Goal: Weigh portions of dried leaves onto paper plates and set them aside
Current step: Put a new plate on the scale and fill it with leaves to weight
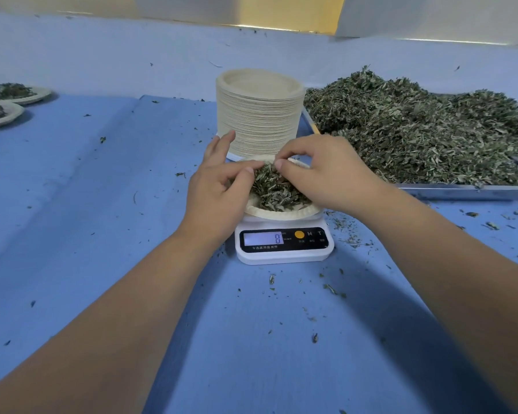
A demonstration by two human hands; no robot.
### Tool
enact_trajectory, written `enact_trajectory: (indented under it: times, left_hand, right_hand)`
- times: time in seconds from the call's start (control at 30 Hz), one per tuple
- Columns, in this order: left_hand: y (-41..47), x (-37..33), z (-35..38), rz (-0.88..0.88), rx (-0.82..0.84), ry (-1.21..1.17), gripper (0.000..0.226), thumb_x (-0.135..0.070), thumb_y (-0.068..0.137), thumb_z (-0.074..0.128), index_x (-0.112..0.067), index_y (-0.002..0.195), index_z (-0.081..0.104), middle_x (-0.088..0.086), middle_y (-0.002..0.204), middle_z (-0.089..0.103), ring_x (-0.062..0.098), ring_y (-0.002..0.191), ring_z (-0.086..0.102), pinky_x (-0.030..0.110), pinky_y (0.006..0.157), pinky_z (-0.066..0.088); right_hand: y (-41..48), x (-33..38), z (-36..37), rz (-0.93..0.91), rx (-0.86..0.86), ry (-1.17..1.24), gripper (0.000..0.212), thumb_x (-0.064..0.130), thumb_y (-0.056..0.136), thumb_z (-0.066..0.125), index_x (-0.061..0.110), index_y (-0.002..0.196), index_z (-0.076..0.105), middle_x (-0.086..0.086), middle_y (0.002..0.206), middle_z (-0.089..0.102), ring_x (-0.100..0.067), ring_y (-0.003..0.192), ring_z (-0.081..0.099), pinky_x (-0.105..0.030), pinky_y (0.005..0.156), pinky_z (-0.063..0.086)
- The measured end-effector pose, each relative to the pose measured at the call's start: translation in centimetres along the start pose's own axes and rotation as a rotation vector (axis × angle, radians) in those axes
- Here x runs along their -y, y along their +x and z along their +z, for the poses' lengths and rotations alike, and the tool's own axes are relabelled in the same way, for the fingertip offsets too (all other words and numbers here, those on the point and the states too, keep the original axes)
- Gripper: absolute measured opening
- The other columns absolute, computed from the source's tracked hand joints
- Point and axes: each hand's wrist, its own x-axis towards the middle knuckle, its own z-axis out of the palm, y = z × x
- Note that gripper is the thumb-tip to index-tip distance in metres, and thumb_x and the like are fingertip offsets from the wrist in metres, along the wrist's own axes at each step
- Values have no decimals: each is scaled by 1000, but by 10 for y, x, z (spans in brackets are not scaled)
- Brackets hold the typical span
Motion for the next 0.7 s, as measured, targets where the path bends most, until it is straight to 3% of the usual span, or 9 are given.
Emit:
enact_trajectory:
  times: [0.1, 0.23, 0.3, 0.5, 0.57, 0.63, 0.7]
  left_hand:
    - [1, 1, 0, -38, -23, 13, 35, -15, 99, 52, -39, 106, 77, -10, 162, 37, 4, 153, 21, 31, 125, 19]
    - [4, 5, -2, -121, -50, -34, 33, -17, 99, 52, -34, 117, 73, -11, 161, 38, -3, 147, 30, 33, 123, 27]
    - [5, 7, -1, -145, -55, -42, 32, -23, 96, 52, -34, 121, 71, -11, 161, 39, -5, 145, 33, 38, 123, 29]
    - [8, 12, 3, -181, -80, -91, 38, -36, 86, 51, -31, 117, 73, -15, 156, 45, -4, 141, 40, 39, 122, 32]
    - [10, 14, 2, -209, -109, -127, 37, -36, 86, 49, -32, 112, 75, -20, 149, 51, -13, 131, 44, 28, 117, 34]
    - [11, 13, -1, -233, -144, -143, 33, -37, 87, 45, -37, 101, 75, -34, 130, 59, -25, 115, 48, 11, 103, 38]
    - [13, 15, -3, -268, -184, -136, 34, -36, 90, 41, -37, 100, 74, -31, 128, 61, -16, 120, 50, 19, 108, 41]
  right_hand:
    - [-5, -2, 0, -26, -18, 29, 21, 36, 99, 57, 26, 105, 75, 7, 104, 72, -13, 95, 62, -35, 88, 50]
    - [-16, -19, 6, 63, -216, 171, 18, 30, 99, 56, 27, 106, 73, 14, 94, 69, -3, 81, 60, -29, 78, 49]
    - [-23, -26, 11, 85, -256, 178, 16, 29, 98, 57, 29, 104, 72, 13, 94, 68, -5, 84, 59, -28, 79, 46]
    - [-22, -24, 4, 15, -122, 94, 28, 39, 97, 59, 29, 123, 66, 8, 112, 65, -11, 111, 53, -30, 89, 41]
    - [-14, -12, 0, -59, -31, 47, 38, 47, 97, 58, 31, 131, 62, 12, 119, 64, -11, 112, 51, -33, 91, 42]
    - [-3, 1, -2, -134, 61, -49, 47, 56, 94, 57, 34, 135, 58, 12, 125, 62, -10, 115, 49, -33, 93, 43]
    - [11, 13, -2, -169, 148, -166, 53, 63, 90, 57, 36, 136, 56, 10, 129, 62, -13, 118, 53, -35, 95, 46]
